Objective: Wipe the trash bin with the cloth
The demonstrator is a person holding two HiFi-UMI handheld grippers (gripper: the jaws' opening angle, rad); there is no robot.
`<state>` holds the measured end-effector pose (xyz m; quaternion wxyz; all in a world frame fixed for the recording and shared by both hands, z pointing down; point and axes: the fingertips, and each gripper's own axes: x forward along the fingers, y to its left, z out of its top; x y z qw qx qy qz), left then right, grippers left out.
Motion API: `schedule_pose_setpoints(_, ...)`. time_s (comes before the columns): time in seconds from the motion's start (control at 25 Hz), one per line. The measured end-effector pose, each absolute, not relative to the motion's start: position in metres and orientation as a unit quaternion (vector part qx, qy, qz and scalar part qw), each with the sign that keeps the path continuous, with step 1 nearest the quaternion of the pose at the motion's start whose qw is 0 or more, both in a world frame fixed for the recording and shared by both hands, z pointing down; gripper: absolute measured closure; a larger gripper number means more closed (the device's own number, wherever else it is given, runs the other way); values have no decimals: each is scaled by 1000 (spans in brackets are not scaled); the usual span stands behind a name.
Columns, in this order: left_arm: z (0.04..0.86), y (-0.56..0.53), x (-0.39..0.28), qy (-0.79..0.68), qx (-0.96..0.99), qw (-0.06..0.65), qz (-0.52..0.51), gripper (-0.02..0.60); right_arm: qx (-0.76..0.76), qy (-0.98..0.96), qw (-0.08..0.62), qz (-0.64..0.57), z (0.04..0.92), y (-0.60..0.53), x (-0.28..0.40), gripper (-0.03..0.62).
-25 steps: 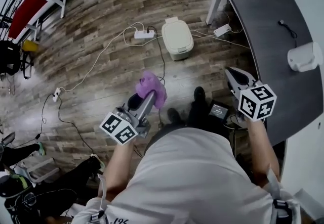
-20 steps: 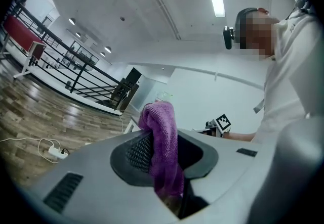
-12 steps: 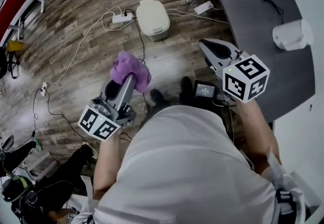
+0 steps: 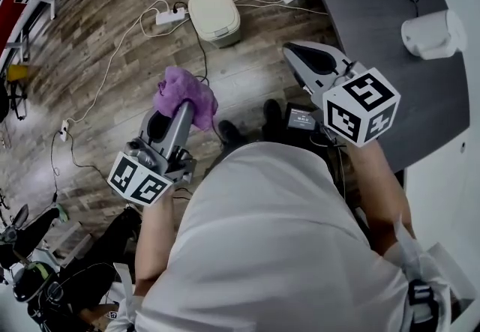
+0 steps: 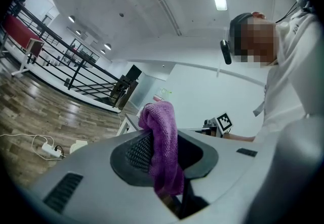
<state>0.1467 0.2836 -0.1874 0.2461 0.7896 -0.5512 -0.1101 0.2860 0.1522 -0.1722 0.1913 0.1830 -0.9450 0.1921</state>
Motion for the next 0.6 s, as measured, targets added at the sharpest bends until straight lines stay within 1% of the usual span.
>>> schedule_pose_setpoints(0.28, -185, 273, 155, -549, 799, 231, -85, 482, 182, -947, 185, 188, -170, 150, 290, 586)
schedule_pose_setpoints(0.6, -192, 274, 155, -548, 816, 182, -19, 482, 164, -953, 182, 179, -177, 157, 274, 588)
